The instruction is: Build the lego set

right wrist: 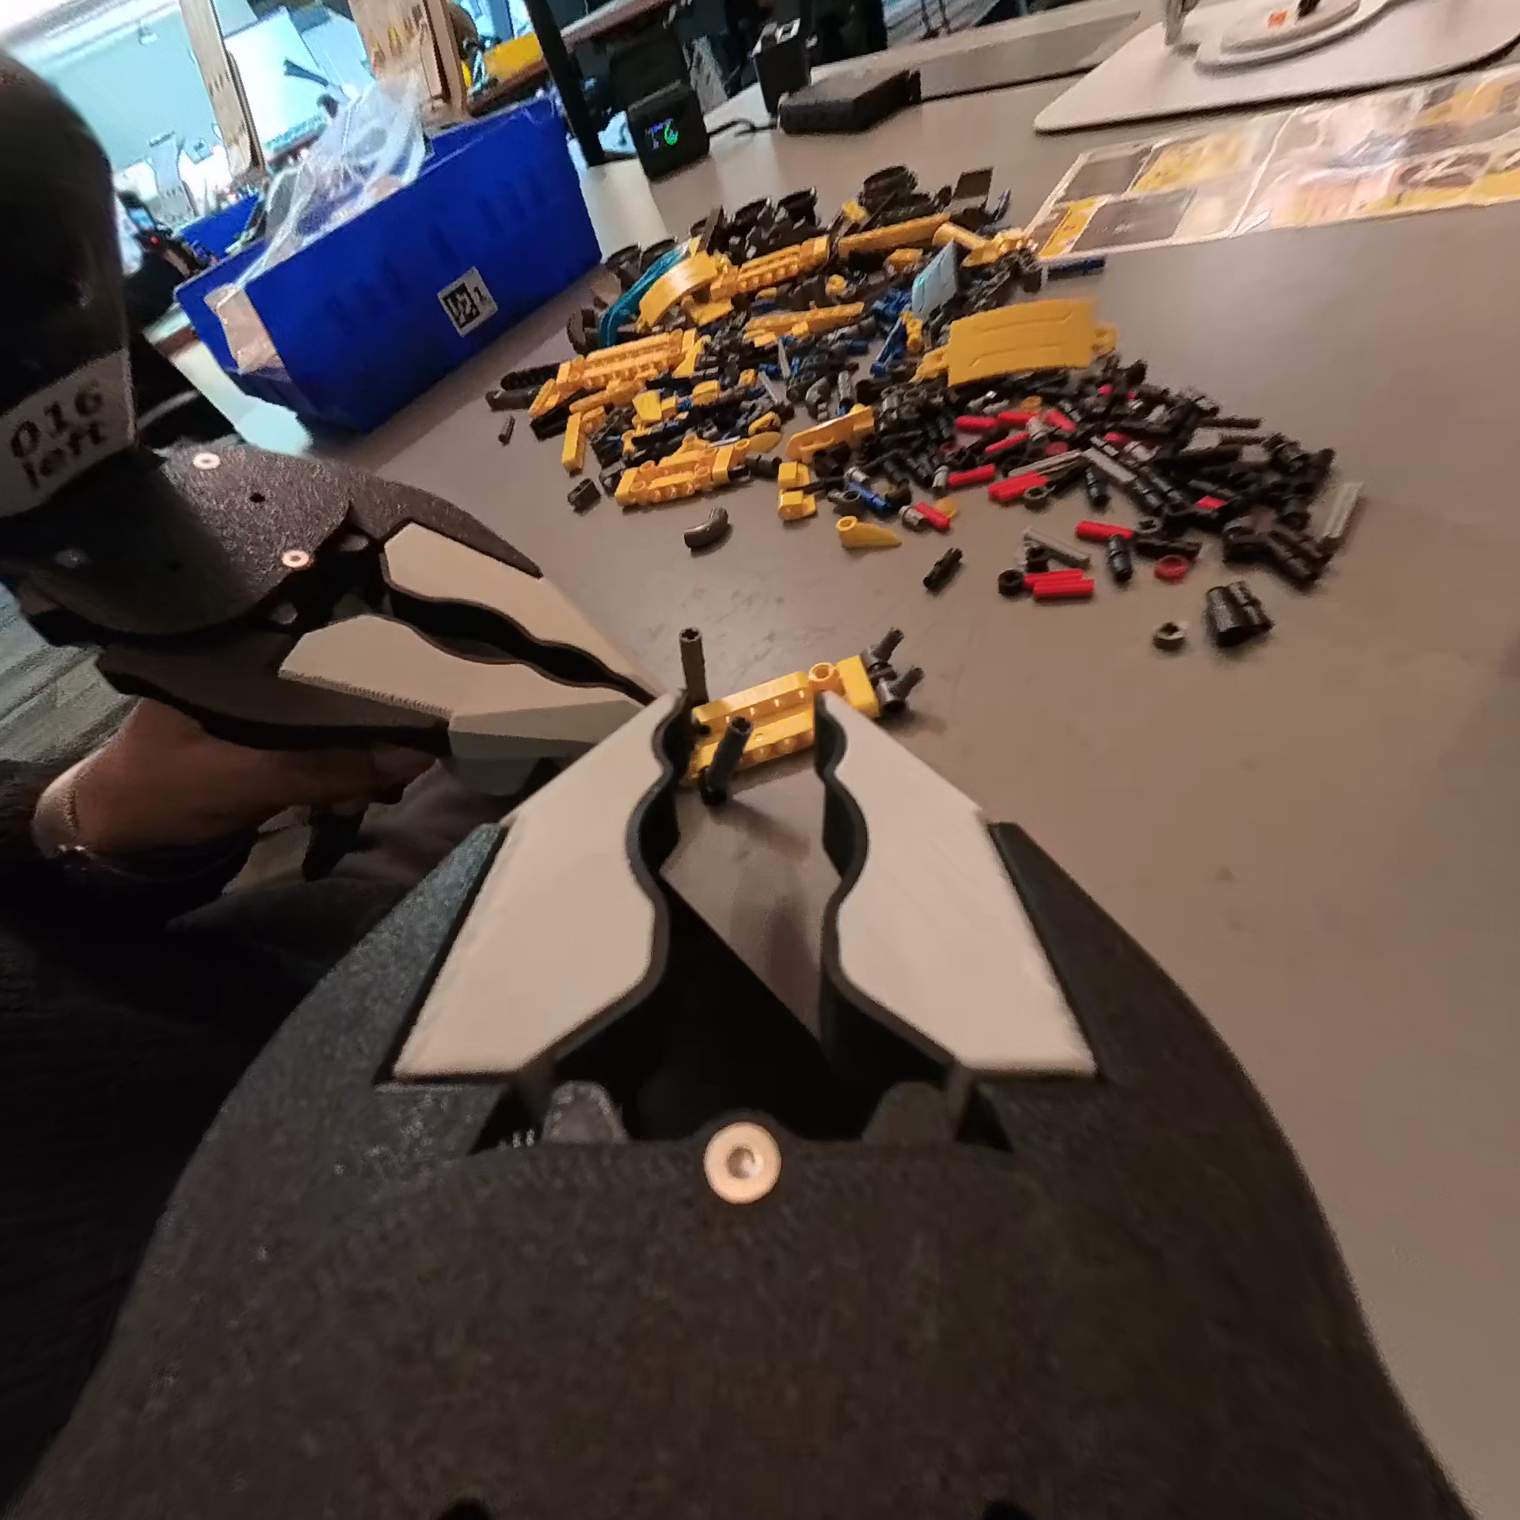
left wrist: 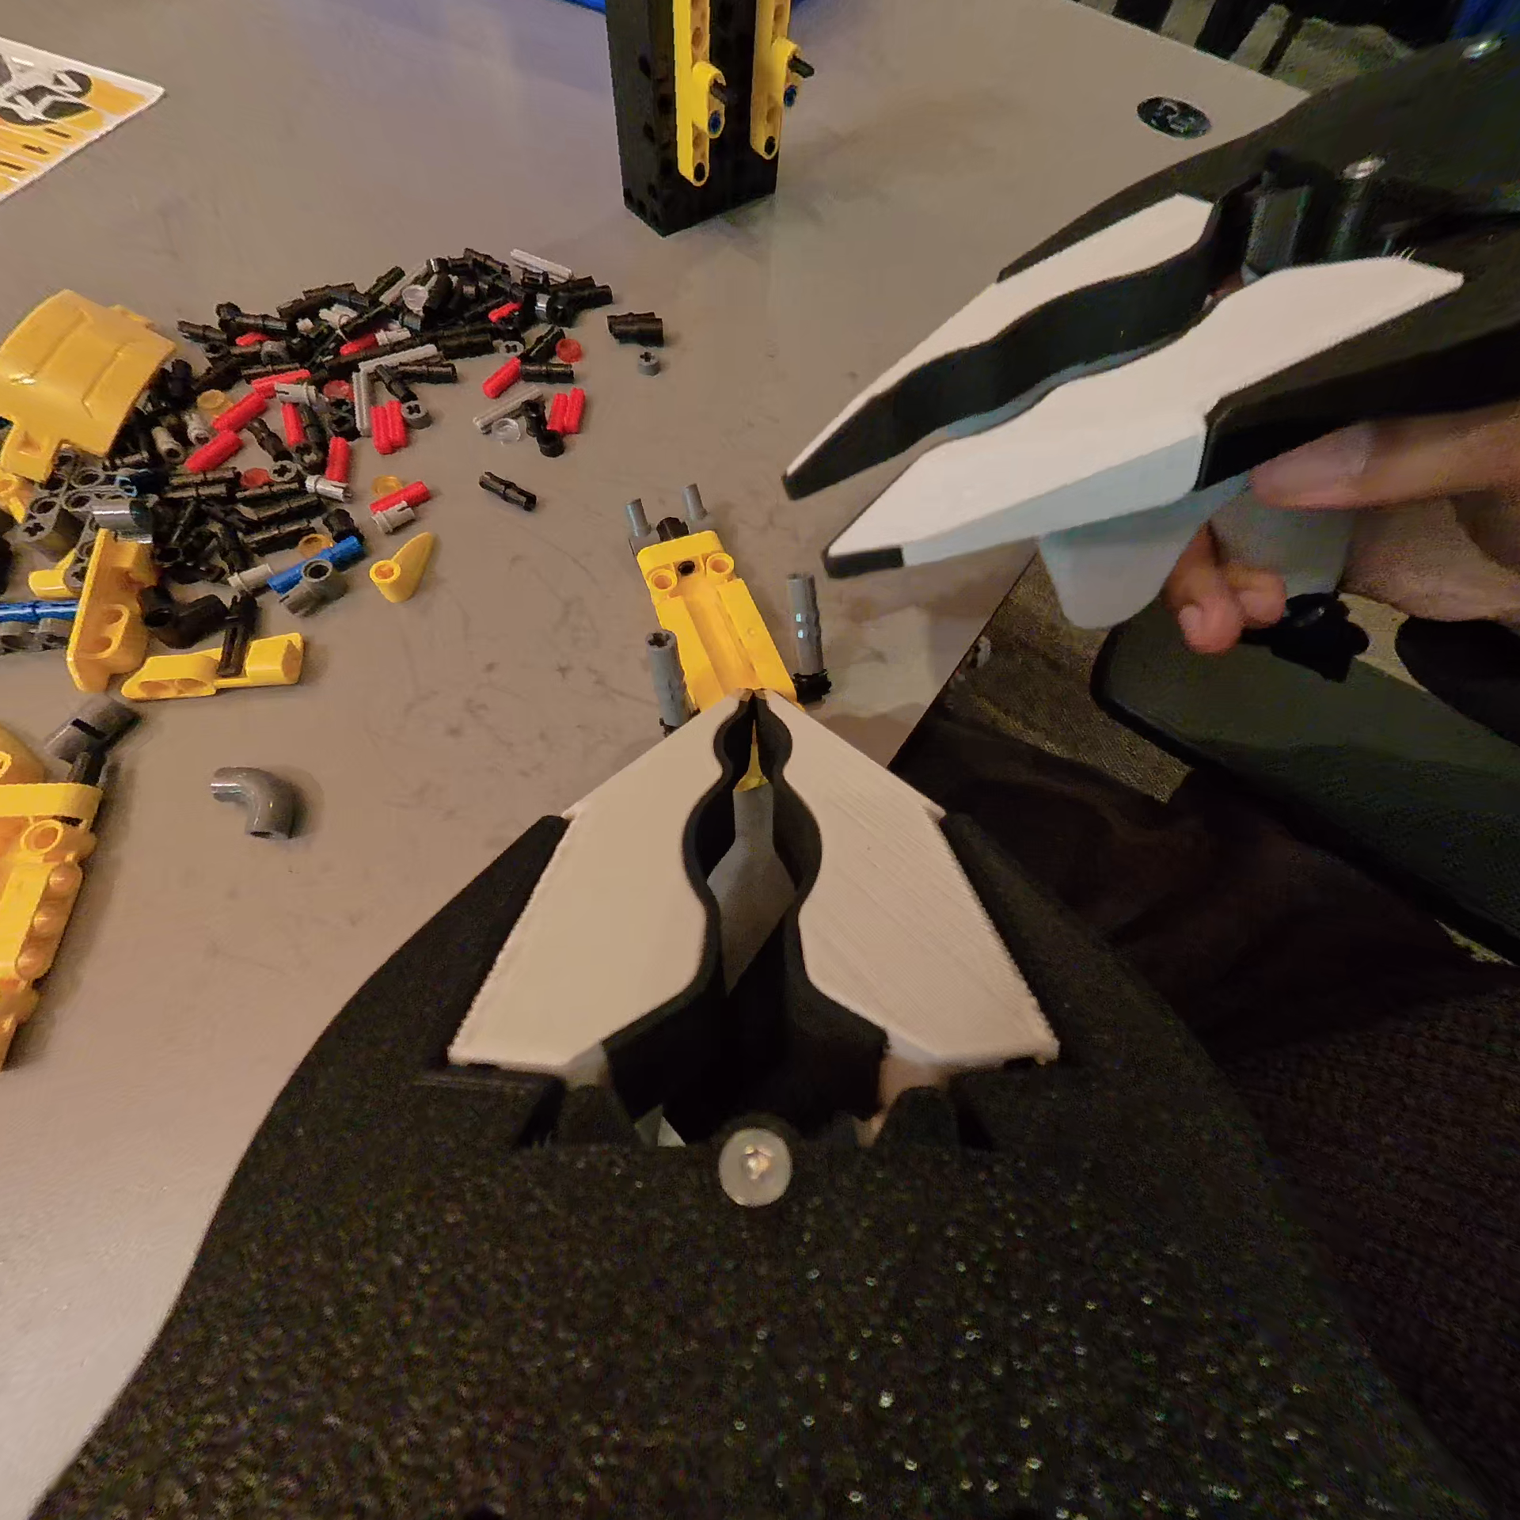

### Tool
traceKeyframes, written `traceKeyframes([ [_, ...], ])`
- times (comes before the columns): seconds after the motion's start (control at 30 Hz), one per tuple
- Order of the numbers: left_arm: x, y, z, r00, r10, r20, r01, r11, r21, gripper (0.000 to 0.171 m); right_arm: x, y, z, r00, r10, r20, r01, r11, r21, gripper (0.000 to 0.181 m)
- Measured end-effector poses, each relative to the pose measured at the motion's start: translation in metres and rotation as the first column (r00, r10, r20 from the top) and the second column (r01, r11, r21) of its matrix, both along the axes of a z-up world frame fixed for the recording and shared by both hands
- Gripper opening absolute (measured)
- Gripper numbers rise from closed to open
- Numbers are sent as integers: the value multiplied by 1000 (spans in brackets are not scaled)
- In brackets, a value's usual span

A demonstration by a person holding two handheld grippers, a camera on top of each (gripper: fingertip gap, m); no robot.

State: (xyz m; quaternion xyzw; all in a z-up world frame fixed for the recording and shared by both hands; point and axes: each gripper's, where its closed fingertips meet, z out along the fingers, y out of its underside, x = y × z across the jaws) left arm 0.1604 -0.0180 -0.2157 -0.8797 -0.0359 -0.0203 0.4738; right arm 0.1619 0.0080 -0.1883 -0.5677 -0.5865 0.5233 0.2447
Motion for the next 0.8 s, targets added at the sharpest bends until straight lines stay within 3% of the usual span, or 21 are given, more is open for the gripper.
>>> traceKeyframes([
  [0.2, 3, -1, 3, 1000, -6, 18, 6, 1000, 26, 0, 0, 18, 15, 998, -47, -52, 49, 998, 38, 33],
  [0.33, 2, -4, 7, 1000, 6, 23, -7, 999, 39, 0, -10, 0, 20, 999, 24, -39, -22, 998, 58, 38],
  [0.5, -1, -5, 1, 1000, 19, 12, -19, 1000, 11, 0, -26, -20, -4, 989, 112, 100, -124, 984, 131, 38],
  [0.57, -1, -5, 1, 1000, 18, 12, -18, 1000, 7, 0, -29, -28, -8, 977, 167, 135, -180, 979, 94, 37],
  [0.63, -1, -5, 1, 1000, 11, 16, -11, 1000, 6, 0, -31, -33, -9, 966, 205, 158, -215, 975, 51, 31],
  [0.73, -1, -5, 1, 999, 7, 39, -7, 1000, 1, 0, -33, -30, -12, 961, 200, 189, -219, 972, 85, 7],
  [0.8, -1, -6, 1, 998, 7, 56, -7, 1000, -3, 0, -33, -30, -12, 959, 201, 201, -224, 970, 98, 7],
])
